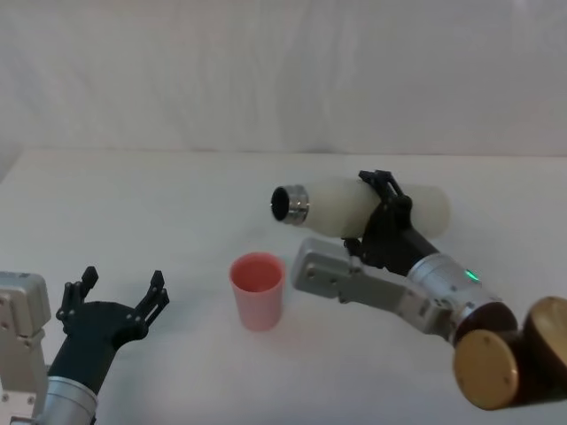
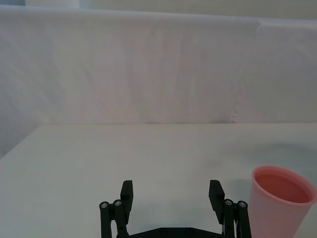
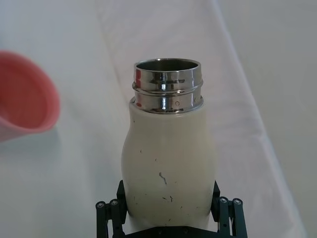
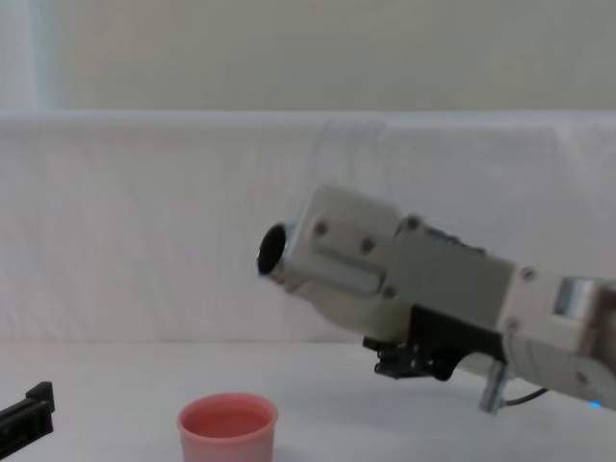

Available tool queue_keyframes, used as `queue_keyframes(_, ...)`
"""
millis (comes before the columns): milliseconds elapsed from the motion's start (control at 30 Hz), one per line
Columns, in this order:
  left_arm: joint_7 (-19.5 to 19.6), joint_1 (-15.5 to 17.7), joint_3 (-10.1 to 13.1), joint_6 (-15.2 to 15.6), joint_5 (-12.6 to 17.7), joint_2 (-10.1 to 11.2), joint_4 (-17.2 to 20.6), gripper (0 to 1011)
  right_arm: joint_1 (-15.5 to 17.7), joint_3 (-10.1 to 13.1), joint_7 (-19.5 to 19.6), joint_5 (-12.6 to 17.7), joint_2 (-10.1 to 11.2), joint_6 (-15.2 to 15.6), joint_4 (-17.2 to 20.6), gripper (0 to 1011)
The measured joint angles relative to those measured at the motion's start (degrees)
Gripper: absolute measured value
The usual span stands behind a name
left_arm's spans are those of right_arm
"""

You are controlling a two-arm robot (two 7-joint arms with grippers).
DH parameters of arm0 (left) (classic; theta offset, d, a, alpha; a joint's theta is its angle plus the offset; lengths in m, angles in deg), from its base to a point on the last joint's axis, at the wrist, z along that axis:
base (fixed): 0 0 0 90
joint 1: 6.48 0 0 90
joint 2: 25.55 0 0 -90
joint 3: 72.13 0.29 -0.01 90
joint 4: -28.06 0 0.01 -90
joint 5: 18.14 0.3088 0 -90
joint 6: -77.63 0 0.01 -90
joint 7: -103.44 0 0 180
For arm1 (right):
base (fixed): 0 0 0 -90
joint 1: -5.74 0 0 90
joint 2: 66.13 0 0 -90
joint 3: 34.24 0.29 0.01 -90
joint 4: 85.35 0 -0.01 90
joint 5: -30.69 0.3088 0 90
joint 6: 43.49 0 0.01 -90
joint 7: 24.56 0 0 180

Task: Grasp the thermos with one hand and pour water into the cup lid.

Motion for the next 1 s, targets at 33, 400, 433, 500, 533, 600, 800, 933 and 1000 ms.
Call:
queue_keyframes(33,0.00,0.00,0.00,0.00,0.00,0.00,0.00,1001,0.54,0.46,0.09,0.73,0.03,-0.18,0.63,957)
queue_keyframes(400,0.00,0.00,0.00,0.00,0.00,0.00,0.00,1001,7.49,7.49,0.35,13.56,-0.74,-2.24,6.03,957)
queue_keyframes(433,0.00,0.00,0.00,0.00,0.00,0.00,0.00,1001,7.49,7.49,0.35,13.56,-0.74,-2.24,6.03,957)
queue_keyframes(500,0.00,0.00,0.00,0.00,0.00,0.00,0.00,1001,8.48,8.89,-0.20,16.97,-1.35,-2.62,6.44,957)
queue_keyframes(533,0.00,0.00,0.00,0.00,0.00,0.00,0.00,1001,8.48,8.89,-0.20,16.97,-1.35,-2.62,6.44,957)
queue_keyframes(600,0.00,0.00,0.00,0.00,0.00,0.00,0.00,1001,9.19,10.59,-1.30,21.51,-2.28,-2.91,6.61,957)
queue_keyframes(800,0.00,0.00,0.00,0.00,0.00,0.00,0.00,1001,10.01,13.43,-3.93,30.67,-4.49,-2.73,6.49,957)
queue_keyframes(933,0.00,0.00,0.00,0.00,0.00,0.00,0.00,1001,10.13,14.95,-5.82,36.35,-5.95,-2.01,5.73,957)
queue_keyframes(1000,0.00,0.00,0.00,0.00,0.00,0.00,0.00,1001,10.02,15.72,-6.69,39.42,-6.87,-1.43,5.03,957)
